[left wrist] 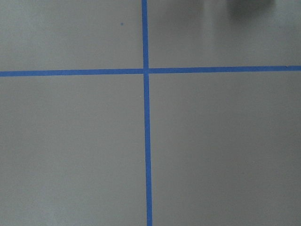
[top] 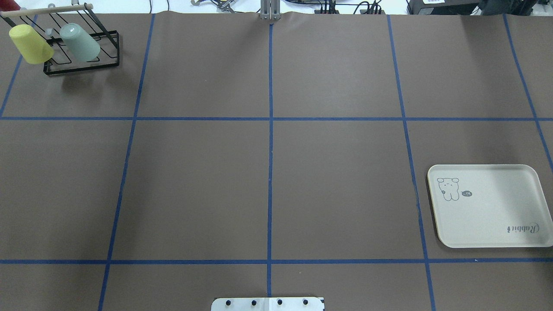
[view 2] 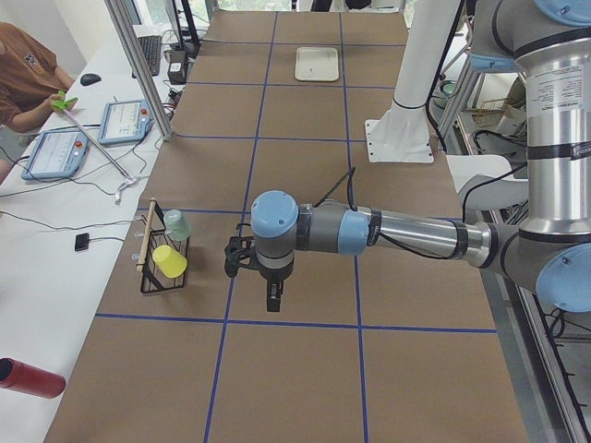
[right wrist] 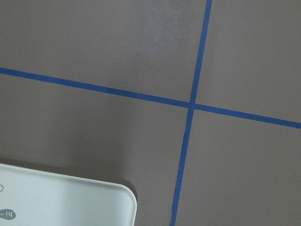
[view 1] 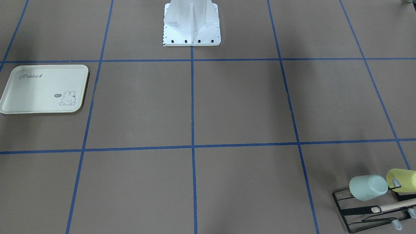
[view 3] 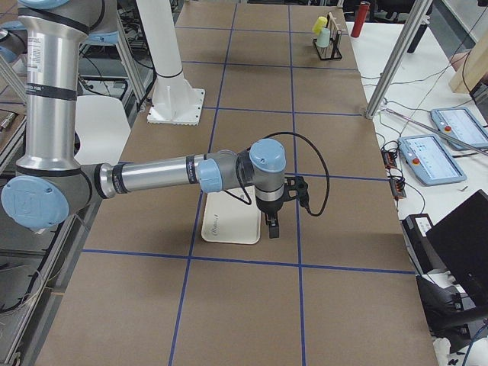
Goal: Left arm grabs green cup and hands to right arm on tray
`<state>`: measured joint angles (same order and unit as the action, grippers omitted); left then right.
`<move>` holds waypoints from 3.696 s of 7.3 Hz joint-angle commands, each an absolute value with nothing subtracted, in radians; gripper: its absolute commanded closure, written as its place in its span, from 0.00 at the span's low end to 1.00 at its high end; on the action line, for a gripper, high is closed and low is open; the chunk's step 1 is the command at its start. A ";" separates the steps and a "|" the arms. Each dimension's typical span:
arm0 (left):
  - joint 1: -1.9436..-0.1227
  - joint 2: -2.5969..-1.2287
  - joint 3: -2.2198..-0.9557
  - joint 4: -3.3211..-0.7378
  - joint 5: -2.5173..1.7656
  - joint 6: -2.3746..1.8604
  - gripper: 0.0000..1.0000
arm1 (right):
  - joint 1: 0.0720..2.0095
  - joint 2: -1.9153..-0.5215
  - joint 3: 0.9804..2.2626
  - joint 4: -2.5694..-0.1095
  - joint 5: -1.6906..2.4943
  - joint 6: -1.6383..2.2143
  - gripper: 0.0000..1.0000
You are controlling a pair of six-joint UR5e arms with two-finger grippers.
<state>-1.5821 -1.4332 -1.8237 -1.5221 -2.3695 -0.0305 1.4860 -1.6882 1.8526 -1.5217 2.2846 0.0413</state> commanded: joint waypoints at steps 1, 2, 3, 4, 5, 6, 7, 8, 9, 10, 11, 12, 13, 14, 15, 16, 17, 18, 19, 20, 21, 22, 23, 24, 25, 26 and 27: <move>-1.583 -1.428 -1.833 -1.520 -2.375 -0.032 0.00 | 1.488 -1.690 1.852 -1.523 2.290 0.041 0.00; -1.585 -1.418 -1.824 -1.531 -2.375 -0.031 0.00 | 1.488 -1.692 1.852 -1.523 2.292 0.041 0.00; -1.585 -1.417 -1.824 -1.532 -2.375 -0.032 0.00 | 1.488 -1.692 1.852 -1.522 2.290 0.041 0.00; -1.583 -1.417 -1.831 -1.532 -2.372 -0.032 0.00 | 1.486 -1.689 1.850 -1.522 2.289 0.041 0.00; -1.583 -1.416 -1.825 -1.532 -2.372 -0.029 0.00 | 1.486 -1.687 1.851 -1.520 2.289 0.041 0.00; -1.583 -1.405 -1.830 -1.537 -2.376 -0.028 0.00 | 1.486 -1.683 1.855 -1.520 2.289 0.040 0.00; -1.583 -1.405 -1.827 -1.560 -2.375 -0.029 0.00 | 1.486 -1.683 1.850 -1.522 2.289 0.040 0.00; -1.583 -1.404 -1.833 -1.565 -2.378 -0.032 0.00 | 1.486 -1.683 1.851 -1.520 2.293 0.040 0.00; -1.582 -1.404 -1.830 -1.569 -2.378 -0.029 0.00 | 1.486 -1.683 1.852 -1.520 2.299 0.040 0.00; -1.582 -1.404 -1.827 -1.586 -2.378 -0.028 0.00 | 1.486 -1.683 1.848 -1.522 2.298 0.038 0.00; -1.582 -1.402 -1.832 -1.598 -2.378 -0.032 0.00 | 1.486 -1.687 1.847 -1.522 2.299 0.034 0.00; -1.582 -1.402 -1.838 -1.598 -2.379 -0.031 0.00 | 1.486 -1.689 1.847 -1.522 2.299 0.034 0.00; -1.582 -1.399 -1.838 -1.594 -2.402 -0.032 0.00 | 1.486 -1.690 1.847 -1.522 2.301 0.034 0.00; -1.583 -1.399 -1.838 -1.589 -2.420 -0.032 0.00 | 1.486 -1.692 1.845 -1.522 2.301 0.031 0.00; -1.583 -1.391 -1.836 -1.598 -2.422 -0.028 0.00 | 1.486 -1.692 1.845 -1.522 2.301 0.031 0.00; -1.582 -1.390 -1.836 -1.601 -2.422 -0.023 0.00 | 1.486 -1.692 1.848 -1.522 2.302 0.034 0.00; -1.582 -1.390 -1.836 -1.620 -2.422 -0.032 0.00 | 1.486 -1.692 1.848 -1.522 2.321 0.034 0.00; -1.580 -1.391 -1.836 -1.620 -2.422 -0.034 0.00 | 1.486 -1.690 1.850 -1.522 2.348 0.032 0.00; -1.577 -1.413 -1.838 -1.617 -2.424 -0.035 0.00 | 1.486 -1.692 1.848 -1.522 2.359 0.032 0.00; -1.531 -1.483 -1.835 -1.608 -2.415 -0.079 0.00 | 1.486 -1.692 1.847 -1.522 2.359 0.032 0.00; -1.472 -1.544 -1.821 -1.606 -2.407 -0.171 0.00 | 1.486 -1.692 1.845 -1.522 2.358 0.032 0.00; -1.444 -1.610 -1.813 -1.602 -2.407 -0.266 0.00 | 1.486 -1.692 1.845 -1.522 2.358 0.032 0.00; -1.404 -1.681 -1.790 -1.600 -2.407 -0.343 0.00 | 1.486 -1.692 1.845 -1.522 2.358 0.035 0.00; -1.373 -1.766 -1.732 -1.600 -2.407 -0.377 0.00 | 1.486 -1.692 1.844 -1.522 2.356 0.041 0.00; -1.341 -1.866 -1.651 -1.601 -2.395 -0.409 0.00 | 1.486 -1.692 1.839 -1.523 2.356 0.043 0.00; -1.312 -1.972 -1.550 -1.608 -2.341 -0.432 0.00 | 1.485 -1.692 1.835 -1.522 2.355 0.041 0.00; -1.287 -2.064 -1.434 -1.620 -2.312 -0.425 0.00 | 1.477 -1.689 1.822 -1.520 2.355 0.040 0.00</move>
<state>-1.3227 -1.9378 -1.5727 -1.6080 -2.3546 -0.4155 1.4836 -1.6913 1.8344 -1.5218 2.3553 0.0411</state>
